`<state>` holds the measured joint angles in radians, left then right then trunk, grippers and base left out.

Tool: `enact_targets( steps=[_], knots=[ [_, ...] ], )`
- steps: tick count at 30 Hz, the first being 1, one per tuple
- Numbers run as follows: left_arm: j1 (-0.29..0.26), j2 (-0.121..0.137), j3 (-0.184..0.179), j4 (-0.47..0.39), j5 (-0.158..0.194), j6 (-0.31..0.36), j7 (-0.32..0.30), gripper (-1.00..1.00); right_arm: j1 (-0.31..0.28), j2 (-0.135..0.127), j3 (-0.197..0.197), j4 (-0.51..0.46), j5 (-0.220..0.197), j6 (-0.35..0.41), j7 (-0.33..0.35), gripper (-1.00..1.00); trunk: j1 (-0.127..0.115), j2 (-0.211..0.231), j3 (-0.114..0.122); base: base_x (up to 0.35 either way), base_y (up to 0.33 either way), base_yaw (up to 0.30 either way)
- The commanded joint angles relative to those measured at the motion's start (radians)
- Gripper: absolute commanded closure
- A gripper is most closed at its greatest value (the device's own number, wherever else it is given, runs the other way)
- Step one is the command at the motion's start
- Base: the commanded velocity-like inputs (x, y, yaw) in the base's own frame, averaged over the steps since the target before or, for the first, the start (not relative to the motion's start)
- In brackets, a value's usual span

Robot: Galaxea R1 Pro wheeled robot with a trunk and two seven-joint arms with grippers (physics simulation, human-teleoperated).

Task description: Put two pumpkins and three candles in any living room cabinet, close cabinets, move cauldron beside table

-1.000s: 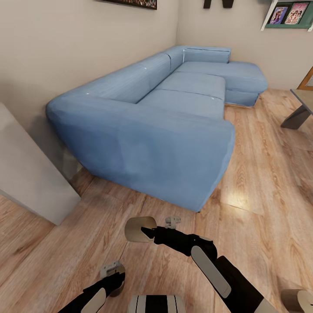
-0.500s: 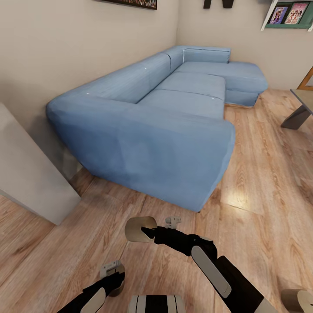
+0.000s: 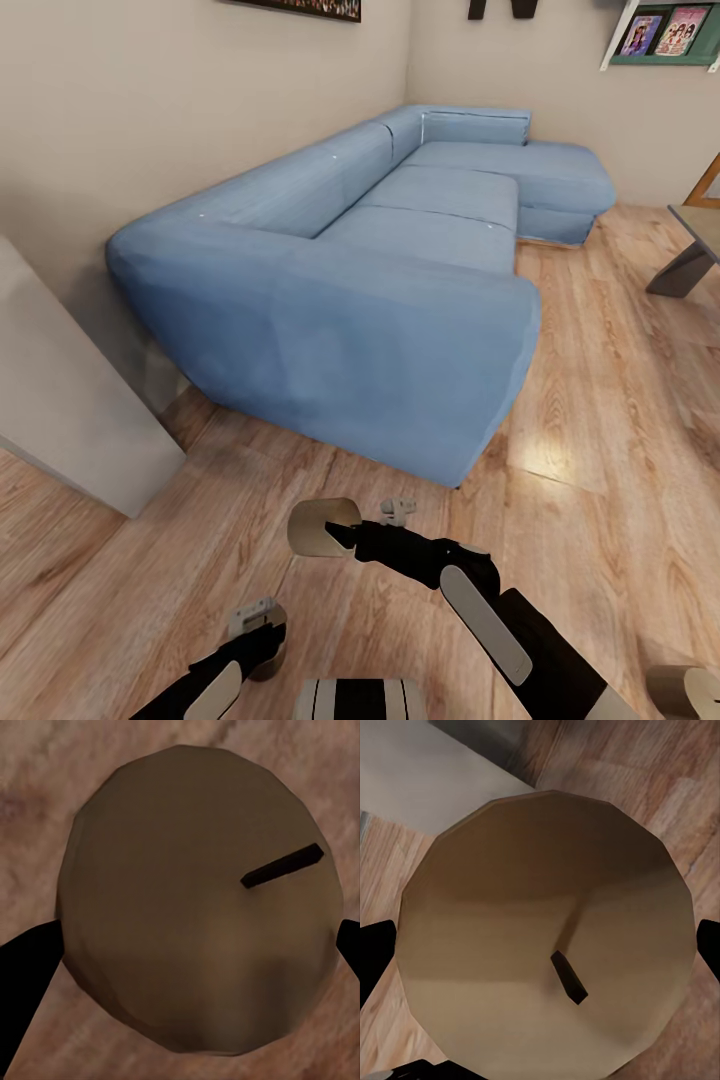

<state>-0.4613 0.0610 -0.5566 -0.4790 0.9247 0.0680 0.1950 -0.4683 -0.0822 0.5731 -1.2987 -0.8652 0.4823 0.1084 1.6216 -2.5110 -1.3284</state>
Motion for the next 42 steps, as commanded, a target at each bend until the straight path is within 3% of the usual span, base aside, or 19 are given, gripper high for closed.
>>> enact_targets(
  steps=[1, 16, 28, 30, 33, 37, 39, 41, 42],
  knots=[
    [0.0, 0.002, -0.004, 0.026, 0.001, 0.003, 0.012, 1.0, -0.001, -0.001, 0.001, -0.001, -0.003, 0.003, 0.001, 1.0, 0.0, 0.0, -0.001, 0.0, 0.0, 0.0],
    [0.0, 0.003, -0.003, 0.026, 0.002, 0.003, 0.012, 1.0, -0.001, -0.001, 0.001, -0.001, -0.003, 0.003, 0.001, 1.0, -0.002, 0.001, 0.019, 0.0, 0.0, 0.0],
    [0.0, 0.007, 0.001, 0.026, 0.002, 0.008, 0.015, 1.0, -0.001, -0.001, 0.001, -0.001, -0.003, 0.004, 0.001, 1.0, -0.008, 0.004, 0.065, 0.0, 0.0, 0.0],
    [0.0, 0.017, 0.028, 0.02, 0.006, 0.015, 0.015, 1.0, -0.001, -0.001, 0.0, -0.002, -0.004, 0.004, 0.001, 1.0, -0.009, 0.004, 0.073, 0.0, 0.0, 0.0],
    [-0.001, 0.052, 0.103, 0.016, 0.013, 0.048, 0.014, 1.0, -0.001, -0.001, -0.001, -0.002, -0.006, 0.004, 0.001, 1.0, -0.01, 0.005, 0.084, 0.0, 0.0, 0.0],
    [-0.002, 0.124, 0.21, -0.034, 0.014, 0.191, 0.012, 1.0, -0.001, -0.001, -0.002, -0.002, -0.048, 0.002, 0.002, 1.0, -0.012, 0.006, 0.1, 0.0, 0.0, 0.0],
    [-0.002, 0.174, 0.281, -0.105, 0.014, 0.281, 0.013, 1.0, -0.001, -0.002, -0.002, -0.002, -0.076, 0.001, 0.002, 1.0, -0.013, 0.006, 0.108, 0.0, 0.0, 0.0],
    [-0.003, 0.209, 0.326, -0.164, 0.014, 0.369, 0.012, 1.0, -0.001, -0.002, -0.002, -0.001, -0.084, 0.001, 0.002, 1.0, -0.014, 0.007, 0.115, 0.0, 0.0, 0.0],
    [-0.003, 0.236, 0.364, -0.216, 0.014, 0.449, 0.012, 1.0, -0.001, -0.002, -0.002, -0.001, -0.086, 0.001, 0.002, 1.0, -0.014, 0.007, 0.119, 0.0, 0.0, 0.0]
  ],
)
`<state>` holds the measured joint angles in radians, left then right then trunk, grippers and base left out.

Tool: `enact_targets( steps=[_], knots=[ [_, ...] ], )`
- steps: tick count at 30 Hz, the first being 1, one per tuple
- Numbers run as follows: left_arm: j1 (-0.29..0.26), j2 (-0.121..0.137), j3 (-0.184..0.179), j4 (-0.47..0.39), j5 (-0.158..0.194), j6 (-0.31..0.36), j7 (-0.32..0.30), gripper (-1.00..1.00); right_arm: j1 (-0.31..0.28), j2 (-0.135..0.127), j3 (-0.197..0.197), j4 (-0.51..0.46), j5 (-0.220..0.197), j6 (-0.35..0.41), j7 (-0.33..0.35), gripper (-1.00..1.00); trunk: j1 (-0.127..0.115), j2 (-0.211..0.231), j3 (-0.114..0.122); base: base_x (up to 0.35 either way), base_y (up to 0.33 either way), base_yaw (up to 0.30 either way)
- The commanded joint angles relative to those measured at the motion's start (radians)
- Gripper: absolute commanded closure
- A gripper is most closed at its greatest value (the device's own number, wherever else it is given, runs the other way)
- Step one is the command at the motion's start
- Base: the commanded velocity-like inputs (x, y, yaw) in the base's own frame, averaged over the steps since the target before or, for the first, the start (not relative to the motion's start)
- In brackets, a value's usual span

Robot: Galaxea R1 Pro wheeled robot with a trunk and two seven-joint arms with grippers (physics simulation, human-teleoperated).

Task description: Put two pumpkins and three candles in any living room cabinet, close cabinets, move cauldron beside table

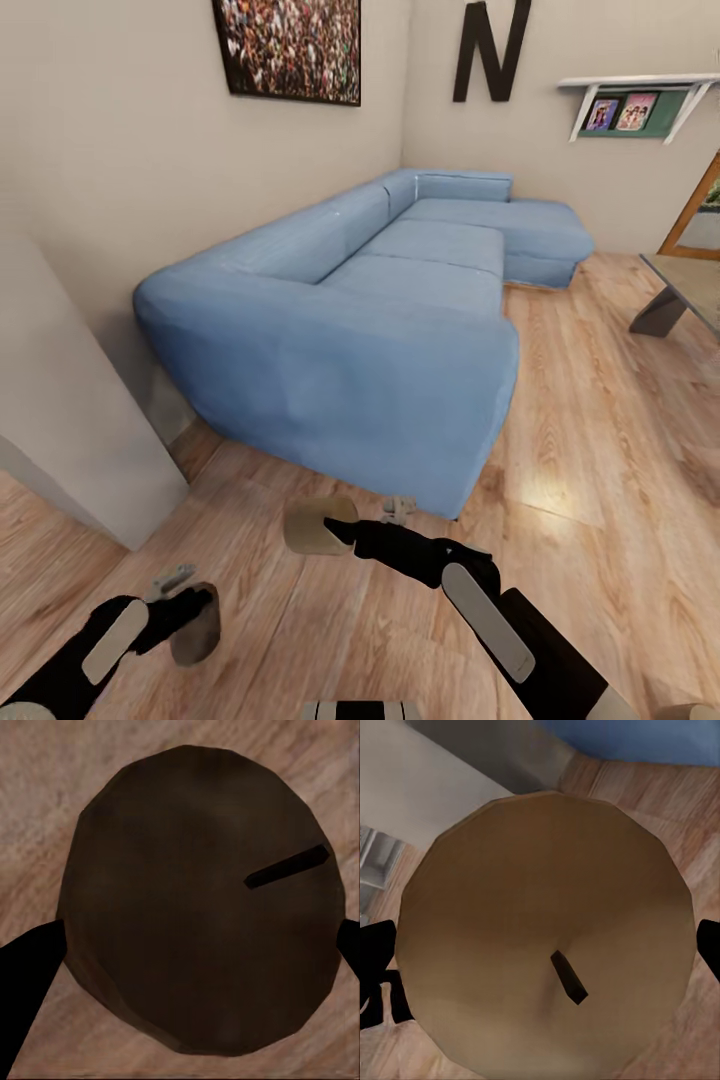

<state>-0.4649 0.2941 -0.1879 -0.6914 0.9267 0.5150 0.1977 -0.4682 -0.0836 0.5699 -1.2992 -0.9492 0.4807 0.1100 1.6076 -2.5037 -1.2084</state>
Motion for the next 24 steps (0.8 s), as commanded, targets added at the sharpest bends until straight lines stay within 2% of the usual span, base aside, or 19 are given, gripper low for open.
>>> enact_targets(
  steps=[1, 3, 4, 6, 7, 9, 13, 15, 17, 20, 21, 24],
  knots=[
    [0.0, 0.019, 0.023, -0.042, 0.012, 0.058, 0.009, 1.0, 0.0, -0.001, 0.001, 0.0, -0.003, 0.003, 0.0, 1.0, 0.0, 0.0, 0.003, 0.0, 0.0, 0.0],
    [0.0, 0.047, 0.088, -0.128, 0.012, 0.178, 0.009, 1.0, -0.001, 0.0, 0.001, 0.0, -0.004, 0.003, 0.0, 1.0, -0.001, 0.0, 0.011, 0.0, 0.0, 0.0],
    [0.0, 0.06, 0.144, -0.186, 0.013, 0.279, 0.009, 1.0, -0.001, -0.001, 0.001, 0.0, -0.005, 0.003, 0.0, 1.0, -0.002, 0.001, 0.015, 0.0, 0.0, 0.0],
    [0.0, 0.069, 0.222, -0.242, 0.013, 0.398, 0.008, 1.0, -0.001, -0.001, 0.001, 0.0, -0.005, 0.002, 0.0, 1.0, -0.003, 0.001, 0.022, 0.0, 0.0, 0.0],
    [0.001, 0.072, 0.271, -0.268, 0.014, 0.441, 0.008, 1.0, -0.001, -0.001, 0.001, 0.0, -0.005, 0.002, 0.0, 1.0, -0.003, 0.001, 0.026, 0.0, 0.0, 0.0],
    [0.002, 0.074, 0.307, -0.279, 0.015, 0.467, 0.007, 1.0, 0.0, -0.001, 0.0, 0.0, -0.006, 0.002, 0.0, 1.0, -0.004, 0.002, 0.034, 0.0, 0.0, 0.0],
    [0.004, 0.077, 0.326, -0.296, 0.02, 0.485, -0.013, 1.0, 0.0, 0.0, -0.027, 0.0, -0.007, 0.002, 0.0, 1.0, -0.006, 0.003, 0.049, 0.0, 0.0, 0.0],
    [0.006, 0.078, 0.328, -0.296, 0.037, 0.487, -0.026, 1.0, -0.001, 0.0, -0.034, 0.0, -0.007, 0.003, 0.0, 1.0, -0.007, 0.003, 0.057, 0.0, 0.0, 0.0],
    [0.008, 0.086, 0.327, -0.297, 0.081, 0.489, -0.035, 1.0, -0.001, 0.001, -0.039, 0.0, -0.008, 0.003, 0.0, 1.0, -0.008, 0.004, 0.065, 0.0, 0.0, 0.0],
    [0.009, 0.112, 0.324, -0.296, 0.183, 0.49, -0.039, 1.0, -0.001, 0.001, -0.04, 0.0, -0.008, 0.004, 0.0, 1.0, -0.02, 0.025, 0.074, 0.0, 0.0, 0.0],
    [0.009, 0.125, 0.323, -0.292, 0.23, 0.49, -0.039, 1.0, -0.001, 0.001, -0.04, 0.0, -0.008, 0.004, 0.0, 1.0, -0.023, 0.032, 0.077, 0.0, 0.0, 0.0],
    [0.01, 0.138, 0.323, -0.284, 0.274, 0.488, -0.038, 1.0, 0.0, 0.001, -0.041, 0.0, -0.007, 0.004, 0.0, 1.0, -0.035, 0.053, 0.087, 0.0, 0.0, 0.0]
  ],
)
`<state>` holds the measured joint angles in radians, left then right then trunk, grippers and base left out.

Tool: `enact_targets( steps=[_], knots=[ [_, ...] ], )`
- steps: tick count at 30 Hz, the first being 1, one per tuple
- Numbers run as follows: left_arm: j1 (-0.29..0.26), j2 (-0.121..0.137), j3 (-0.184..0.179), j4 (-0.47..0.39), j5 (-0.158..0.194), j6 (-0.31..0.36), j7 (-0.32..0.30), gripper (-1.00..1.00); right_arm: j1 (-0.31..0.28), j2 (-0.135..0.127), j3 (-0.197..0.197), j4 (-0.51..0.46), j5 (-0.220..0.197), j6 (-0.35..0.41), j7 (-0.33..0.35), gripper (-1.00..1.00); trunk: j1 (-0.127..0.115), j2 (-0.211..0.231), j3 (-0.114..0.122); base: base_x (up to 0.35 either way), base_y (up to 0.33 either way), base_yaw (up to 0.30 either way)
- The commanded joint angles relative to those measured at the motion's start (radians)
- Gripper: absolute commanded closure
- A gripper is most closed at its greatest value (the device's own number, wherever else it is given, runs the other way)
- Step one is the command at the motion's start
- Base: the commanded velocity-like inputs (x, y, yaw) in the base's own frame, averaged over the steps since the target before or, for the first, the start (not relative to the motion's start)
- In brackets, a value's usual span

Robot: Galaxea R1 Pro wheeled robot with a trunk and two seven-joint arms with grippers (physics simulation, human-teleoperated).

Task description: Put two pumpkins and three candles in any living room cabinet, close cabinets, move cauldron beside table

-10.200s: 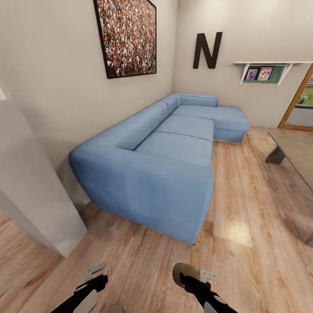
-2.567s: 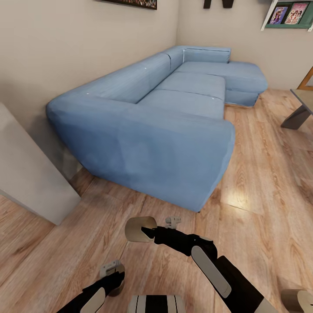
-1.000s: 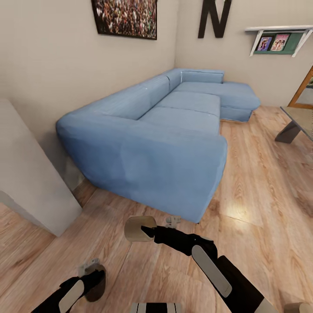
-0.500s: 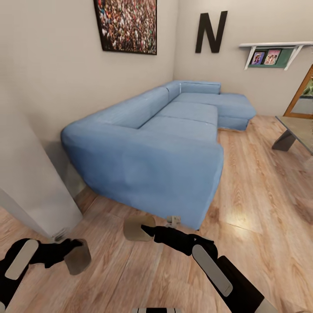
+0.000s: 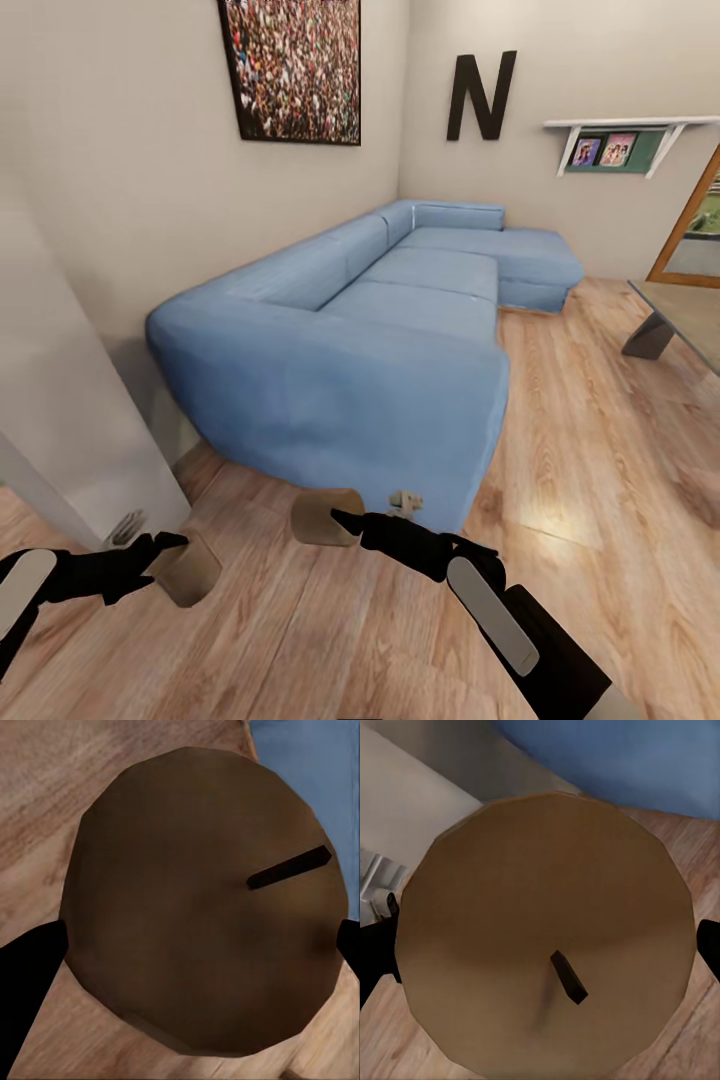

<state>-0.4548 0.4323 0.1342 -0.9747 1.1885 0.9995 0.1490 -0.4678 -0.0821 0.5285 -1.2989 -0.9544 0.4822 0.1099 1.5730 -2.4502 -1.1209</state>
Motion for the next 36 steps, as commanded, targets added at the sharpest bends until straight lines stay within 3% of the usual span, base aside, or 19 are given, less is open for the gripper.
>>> enact_targets(
  steps=[1, 7, 11, 13, 15, 22, 36],
  knots=[
    [0.0, 0.001, 0.001, 0.0, 0.017, 0.003, 0.013, 1.0, 0.0, 0.0, 0.001, 0.0, -0.002, 0.002, 0.001, 1.0, -0.004, 0.007, 0.002, 0.0, 0.0, 0.0],
    [-0.001, -0.009, -0.001, 0.002, 0.018, -0.007, 0.076, 1.0, -0.001, 0.0, 0.001, 0.001, -0.001, 0.003, 0.001, 1.0, -0.027, 0.049, 0.021, 0.0, 0.0, 0.0],
    [-0.001, -0.016, -0.006, 0.002, 0.015, -0.01, 0.171, 1.0, -0.001, 0.002, 0.001, 0.006, -0.001, 0.003, 0.001, 1.0, -0.042, 0.077, 0.034, 0.0, 0.0, 0.0],
    [-0.001, -0.027, -0.016, 0.002, 0.012, -0.011, 0.269, 1.0, -0.001, 0.002, 0.001, 0.008, -0.001, 0.003, 0.001, 1.0, -0.046, 0.084, 0.037, 0.0, 0.0, 0.0],
    [-0.001, -0.03, -0.017, 0.002, 0.013, -0.011, 0.297, 1.0, -0.001, 0.002, 0.001, 0.009, -0.001, 0.003, 0.001, 1.0, -0.046, 0.084, 0.037, 0.0, 0.0, 0.0],
    [-0.001, -0.036, -0.019, -0.009, 0.015, -0.01, 0.311, 1.0, -0.001, 0.001, 0.001, 0.006, 0.0, -0.001, 0.001, 1.0, -0.046, 0.084, 0.037, -0.026, 0.0, 0.0],
    [-0.001, -0.052, -0.02, -0.013, 0.017, -0.01, 0.309, 1.0, -0.001, 0.001, 0.001, 0.009, 0.0, -0.002, 0.0, 1.0, -0.046, 0.084, 0.037, -0.258, 0.0, 0.0]
  ],
)
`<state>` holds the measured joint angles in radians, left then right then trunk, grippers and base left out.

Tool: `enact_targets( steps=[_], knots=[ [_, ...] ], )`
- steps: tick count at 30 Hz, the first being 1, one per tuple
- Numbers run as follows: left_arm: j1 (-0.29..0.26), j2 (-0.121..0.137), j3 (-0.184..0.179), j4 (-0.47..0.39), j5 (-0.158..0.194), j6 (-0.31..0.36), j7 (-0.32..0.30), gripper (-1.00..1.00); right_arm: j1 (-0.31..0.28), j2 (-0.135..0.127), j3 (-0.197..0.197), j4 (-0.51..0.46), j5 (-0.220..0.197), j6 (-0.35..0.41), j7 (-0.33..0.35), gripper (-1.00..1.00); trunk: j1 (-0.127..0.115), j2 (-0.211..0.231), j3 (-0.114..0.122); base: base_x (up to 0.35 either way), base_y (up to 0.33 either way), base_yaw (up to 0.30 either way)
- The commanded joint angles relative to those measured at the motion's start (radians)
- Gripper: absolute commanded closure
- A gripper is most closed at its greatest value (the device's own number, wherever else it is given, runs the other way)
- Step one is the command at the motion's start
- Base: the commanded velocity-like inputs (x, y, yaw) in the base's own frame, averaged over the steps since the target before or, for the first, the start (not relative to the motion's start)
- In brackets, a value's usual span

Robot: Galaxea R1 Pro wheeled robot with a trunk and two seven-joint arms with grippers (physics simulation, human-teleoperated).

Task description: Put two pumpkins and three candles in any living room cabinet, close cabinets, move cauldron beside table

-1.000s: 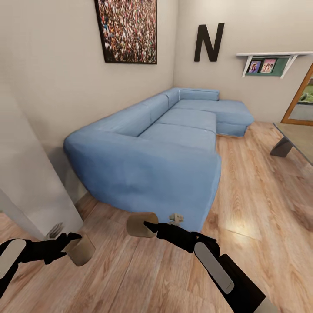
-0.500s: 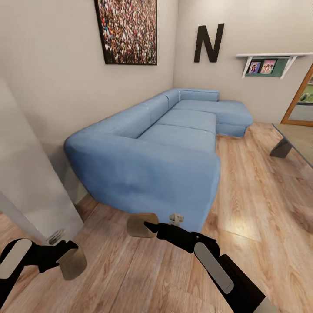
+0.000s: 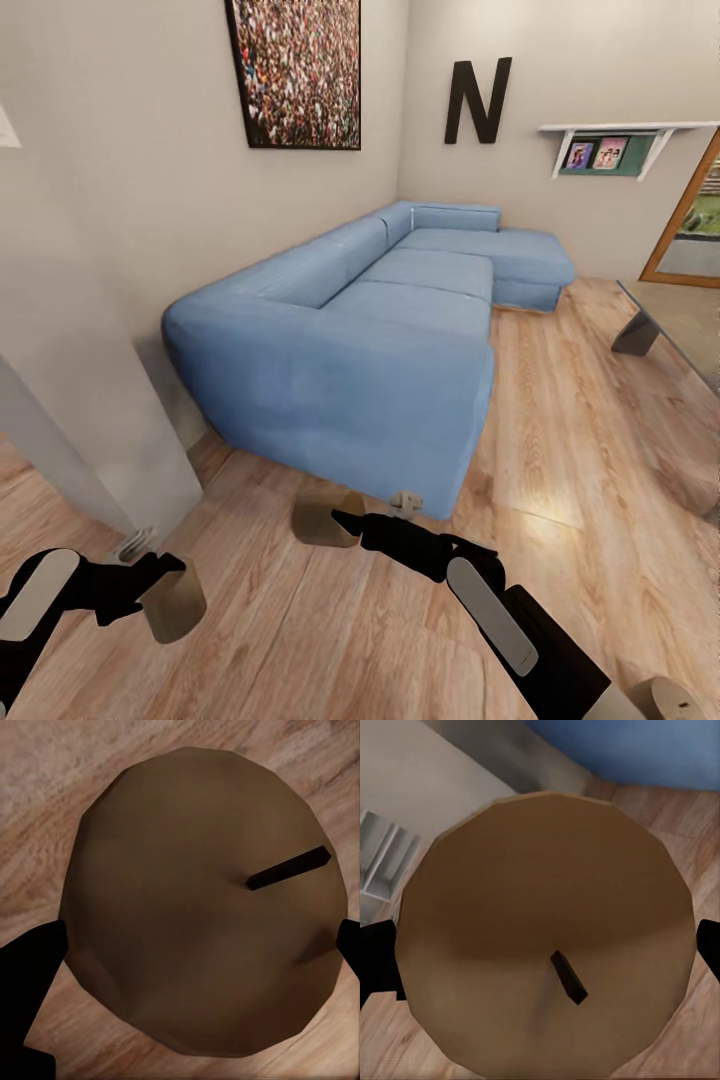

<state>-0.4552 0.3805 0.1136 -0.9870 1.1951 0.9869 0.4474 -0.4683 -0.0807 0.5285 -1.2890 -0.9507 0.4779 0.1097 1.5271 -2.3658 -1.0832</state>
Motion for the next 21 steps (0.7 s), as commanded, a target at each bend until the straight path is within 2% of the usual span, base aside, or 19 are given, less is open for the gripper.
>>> enact_targets(
  steps=[1, 5, 12, 14, 21],
  knots=[
    [0.0, 0.0, 0.001, -0.001, 0.012, 0.003, 0.011, 1.0, -0.001, -0.001, 0.001, 0.0, -0.003, 0.003, 0.001, 1.0, 0.0, 0.0, -0.001, -0.034, 0.0, 0.0],
    [0.0, 0.0, 0.001, -0.004, 0.016, 0.003, 0.011, 1.0, -0.001, 0.001, 0.001, 0.002, -0.004, 0.005, 0.0, 1.0, 0.0, 0.0, -0.001, -0.01, 0.0, 0.0],
    [0.0, -0.001, 0.0, -0.005, 0.017, 0.003, 0.012, 1.0, -0.001, 0.002, 0.001, 0.002, -0.005, 0.005, -0.001, 1.0, -0.027, 0.049, 0.021, -0.001, 0.0, 0.0],
    [0.0, -0.011, 0.0, -0.006, 0.017, 0.003, 0.013, 1.0, -0.001, 0.001, 0.001, 0.001, -0.005, 0.006, -0.001, 1.0, -0.035, 0.063, 0.027, 0.0, 0.0, 0.0],
    [0.0, -0.014, 0.0, -0.006, 0.017, 0.003, 0.013, 1.0, -0.001, 0.001, -0.001, 0.006, -0.006, 0.007, -0.001, 1.0, -0.058, 0.105, 0.046, 0.0, 0.0, 0.0]
  ],
)
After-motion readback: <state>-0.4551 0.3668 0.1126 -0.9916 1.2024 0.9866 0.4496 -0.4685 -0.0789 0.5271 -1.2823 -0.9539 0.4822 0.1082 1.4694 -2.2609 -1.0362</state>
